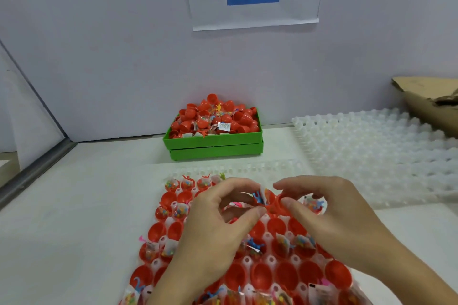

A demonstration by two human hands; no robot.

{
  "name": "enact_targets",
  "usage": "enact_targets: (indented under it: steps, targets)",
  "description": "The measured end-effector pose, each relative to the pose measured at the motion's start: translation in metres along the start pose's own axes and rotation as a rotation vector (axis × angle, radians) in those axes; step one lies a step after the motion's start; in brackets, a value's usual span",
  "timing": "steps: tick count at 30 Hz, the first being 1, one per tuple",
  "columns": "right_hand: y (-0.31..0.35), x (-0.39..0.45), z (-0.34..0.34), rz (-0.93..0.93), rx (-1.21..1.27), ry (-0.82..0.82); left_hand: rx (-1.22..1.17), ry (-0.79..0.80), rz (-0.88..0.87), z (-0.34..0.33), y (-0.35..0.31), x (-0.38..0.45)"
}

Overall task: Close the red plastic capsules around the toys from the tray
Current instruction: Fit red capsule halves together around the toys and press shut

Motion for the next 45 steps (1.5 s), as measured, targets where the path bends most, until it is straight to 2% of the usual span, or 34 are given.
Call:
enact_targets:
  steps: [3, 6, 10, 14, 18, 30, 39, 45]
  targets:
    - [-0.009, 0.0, 0.001, -0.069, 0.111, -0.014, 0.015, 0.019, -0.004, -0.003, -0.002, -0.001]
    - [-0.01, -0.002, -0.006, -0.131, 0.273, 0.045, 0.024, 0.027, 0.0, -0.004, -0.002, -0.001]
    - [-0.006, -0.003, -0.01, -0.133, 0.459, 0.066, 0.046, 0.008, -0.008, -0.003, -0.001, -0.001]
    - [-0.002, -0.004, -0.012, -0.106, 0.496, 0.092, 0.065, 0.019, -0.047, -0.002, -0.005, -0.002]
    - [-0.002, -0.003, -0.014, -0.114, 0.469, 0.051, 0.091, 0.064, -0.103, -0.006, -0.011, -0.004]
    - [-0.004, -0.003, -0.015, -0.151, 0.5, 0.033, 0.072, -0.004, -0.06, -0.001, -0.005, -0.003]
    - [-0.006, -0.003, -0.016, -0.149, 0.461, 0.025, 0.193, 0.018, -0.081, -0.003, -0.008, -0.003]
    - [-0.01, -0.004, -0.012, -0.171, 0.453, -0.064, 0.103, -0.021, -0.075, -0.002, -0.007, -0.004]
Point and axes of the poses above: each hand's wrist, its own x-axis towards the middle knuckle, its own z-axis out of the back of the hand, y = z × x, the point moved 7 cm from there along x, towards the middle knuckle, and after that the axes turned 6 degrees about -x, right-handed, at the moved point
